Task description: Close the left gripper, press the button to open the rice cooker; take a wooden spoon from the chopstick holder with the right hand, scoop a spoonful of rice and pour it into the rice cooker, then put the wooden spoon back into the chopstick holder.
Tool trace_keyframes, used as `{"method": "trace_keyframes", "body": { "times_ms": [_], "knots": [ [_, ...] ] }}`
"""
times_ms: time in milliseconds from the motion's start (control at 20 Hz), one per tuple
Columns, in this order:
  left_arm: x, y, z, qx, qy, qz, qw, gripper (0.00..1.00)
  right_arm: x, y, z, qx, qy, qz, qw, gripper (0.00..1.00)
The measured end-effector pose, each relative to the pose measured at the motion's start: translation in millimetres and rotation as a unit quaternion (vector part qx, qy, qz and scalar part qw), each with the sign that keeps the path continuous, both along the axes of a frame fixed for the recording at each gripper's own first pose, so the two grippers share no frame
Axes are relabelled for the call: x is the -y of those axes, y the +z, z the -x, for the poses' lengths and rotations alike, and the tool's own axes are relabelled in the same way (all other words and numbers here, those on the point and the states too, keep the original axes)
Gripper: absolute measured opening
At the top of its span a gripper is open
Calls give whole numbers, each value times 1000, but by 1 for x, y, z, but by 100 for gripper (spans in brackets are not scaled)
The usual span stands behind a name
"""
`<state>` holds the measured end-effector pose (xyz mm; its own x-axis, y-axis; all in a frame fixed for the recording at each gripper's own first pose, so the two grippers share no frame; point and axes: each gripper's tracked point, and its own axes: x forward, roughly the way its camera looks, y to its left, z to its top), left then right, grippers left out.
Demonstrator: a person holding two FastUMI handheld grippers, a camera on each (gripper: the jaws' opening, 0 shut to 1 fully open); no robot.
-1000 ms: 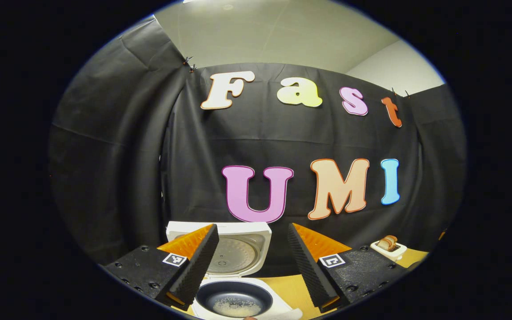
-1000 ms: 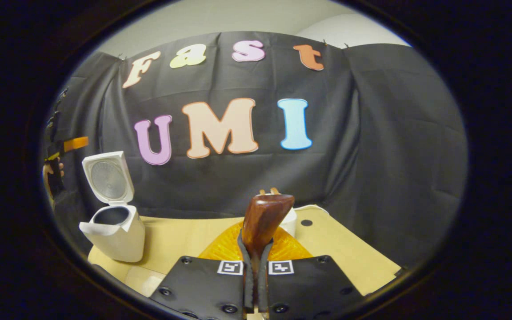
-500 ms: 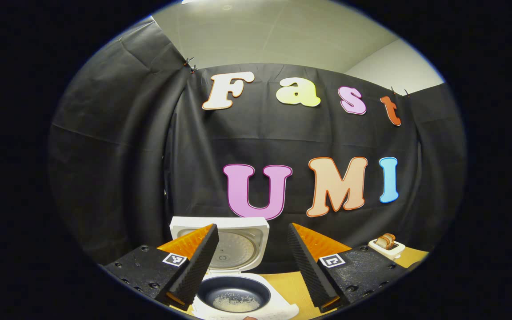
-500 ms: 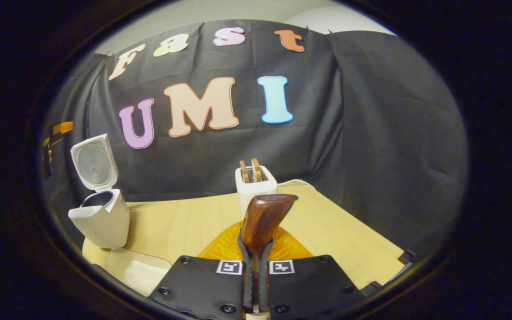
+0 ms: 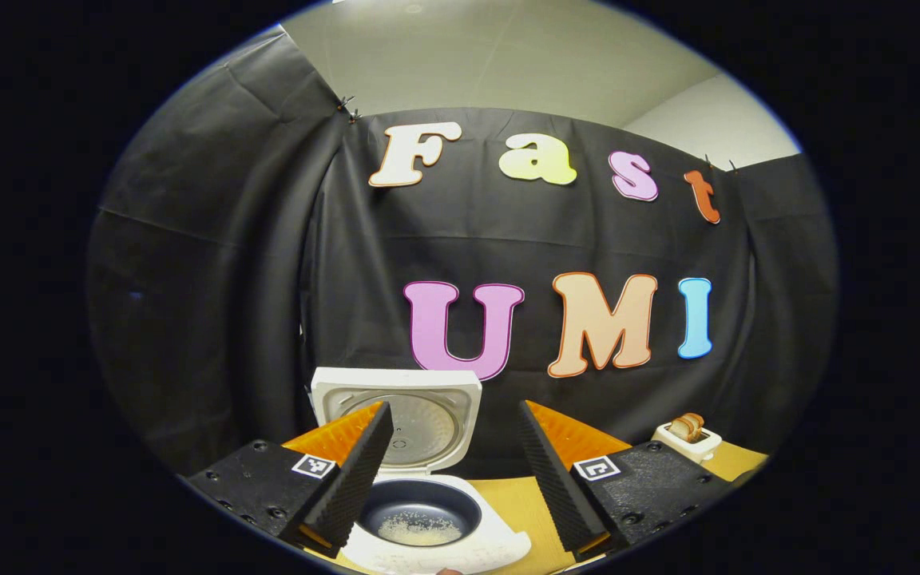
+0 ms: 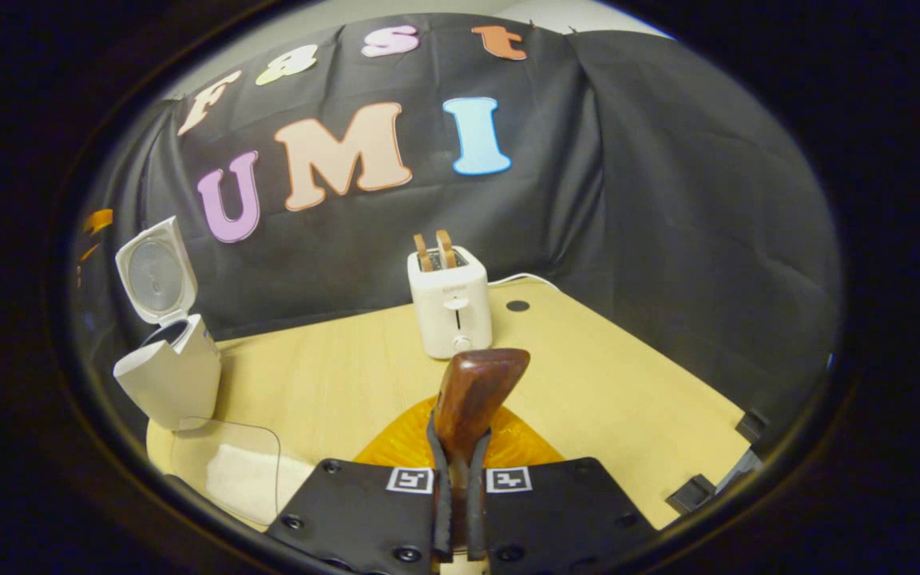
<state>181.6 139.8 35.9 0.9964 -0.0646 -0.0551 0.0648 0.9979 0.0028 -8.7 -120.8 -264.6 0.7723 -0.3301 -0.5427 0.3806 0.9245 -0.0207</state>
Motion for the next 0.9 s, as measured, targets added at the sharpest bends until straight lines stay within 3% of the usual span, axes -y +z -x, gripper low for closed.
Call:
{"method": "trace_keyframes", "body": {
  "times_ms": [200, 500, 750, 850, 900],
  "knots": [
    [-1, 4, 3, 5, 0, -3, 1000, 87, 6, -21, 15, -26, -16, -20, 999, 14],
    [-1, 5, 5, 6, 1, 3, 1000, 87, 21, -12, 19, -20, -26, -12, 999, 26],
    [0, 9, 5, 12, 1, -2, 1000, 87, 36, 21, 23, 4, -42, 19, 999, 100],
    [-1, 10, 3, 14, 3, -5, 1000, 87, 36, 40, 20, 22, -43, 29, 998, 99],
    [-2, 11, 2, 15, 5, -8, 1000, 92, 35, 50, 17, 32, -39, 34, 998, 100]
  ]
}}
